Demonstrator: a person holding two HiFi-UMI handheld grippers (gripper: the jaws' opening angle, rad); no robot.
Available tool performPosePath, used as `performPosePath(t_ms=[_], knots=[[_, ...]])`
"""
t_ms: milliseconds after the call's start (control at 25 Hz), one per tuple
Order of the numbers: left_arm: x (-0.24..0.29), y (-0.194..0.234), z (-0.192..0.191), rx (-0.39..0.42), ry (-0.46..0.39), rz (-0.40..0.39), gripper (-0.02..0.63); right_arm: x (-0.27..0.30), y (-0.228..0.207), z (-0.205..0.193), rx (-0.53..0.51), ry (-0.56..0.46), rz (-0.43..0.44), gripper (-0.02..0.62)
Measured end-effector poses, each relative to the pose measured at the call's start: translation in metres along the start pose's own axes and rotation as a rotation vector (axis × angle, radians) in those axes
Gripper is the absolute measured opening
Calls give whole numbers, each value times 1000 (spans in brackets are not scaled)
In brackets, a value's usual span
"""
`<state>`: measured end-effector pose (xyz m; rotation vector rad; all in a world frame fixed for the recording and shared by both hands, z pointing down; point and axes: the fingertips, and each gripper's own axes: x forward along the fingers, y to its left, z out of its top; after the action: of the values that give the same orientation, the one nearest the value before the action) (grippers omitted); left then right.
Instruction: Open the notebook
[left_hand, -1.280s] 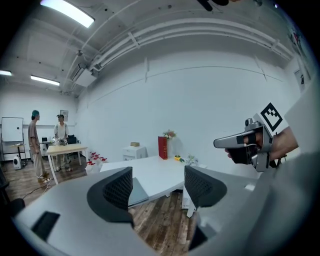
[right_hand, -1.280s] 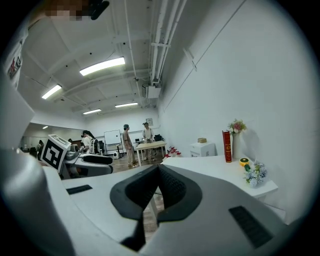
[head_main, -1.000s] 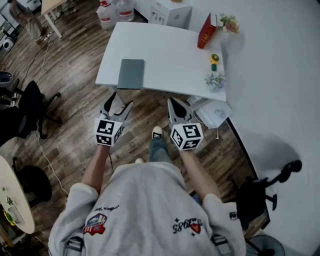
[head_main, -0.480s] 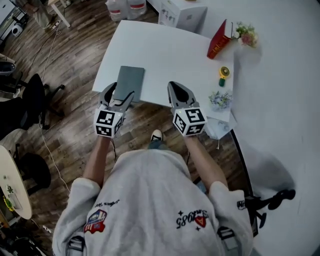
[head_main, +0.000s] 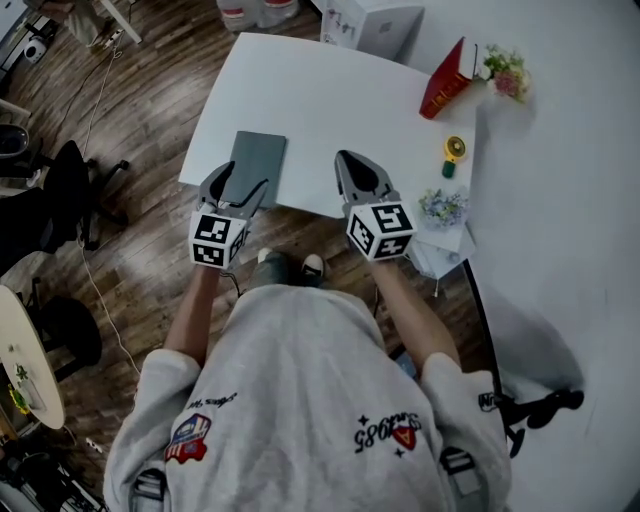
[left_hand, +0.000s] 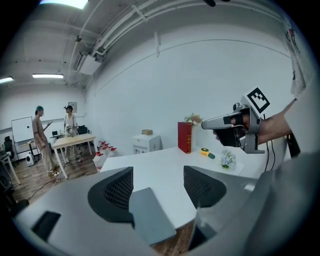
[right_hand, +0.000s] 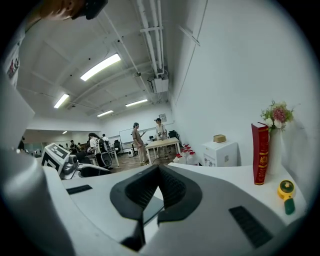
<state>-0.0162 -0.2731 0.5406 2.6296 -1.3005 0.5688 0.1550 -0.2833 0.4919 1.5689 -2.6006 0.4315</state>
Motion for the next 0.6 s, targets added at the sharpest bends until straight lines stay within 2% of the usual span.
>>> performPosePath(t_ms=[200, 360, 400, 520, 600], knots=[[9, -2, -24, 10, 45, -22, 311, 4, -3, -16, 20, 25, -12, 0], [16, -6, -45, 54, 96, -48, 311, 5, -2, -23, 19, 34, -16, 0], [19, -9, -52, 95, 118, -55, 311, 4, -3, -24, 22, 36, -19, 0], [26, -22, -77, 299, 195, -79, 311, 2, -6, -28, 24, 39, -26, 0], [31, -32, -92, 389, 223, -106, 308, -1, -9, -29, 21, 42, -32, 0]])
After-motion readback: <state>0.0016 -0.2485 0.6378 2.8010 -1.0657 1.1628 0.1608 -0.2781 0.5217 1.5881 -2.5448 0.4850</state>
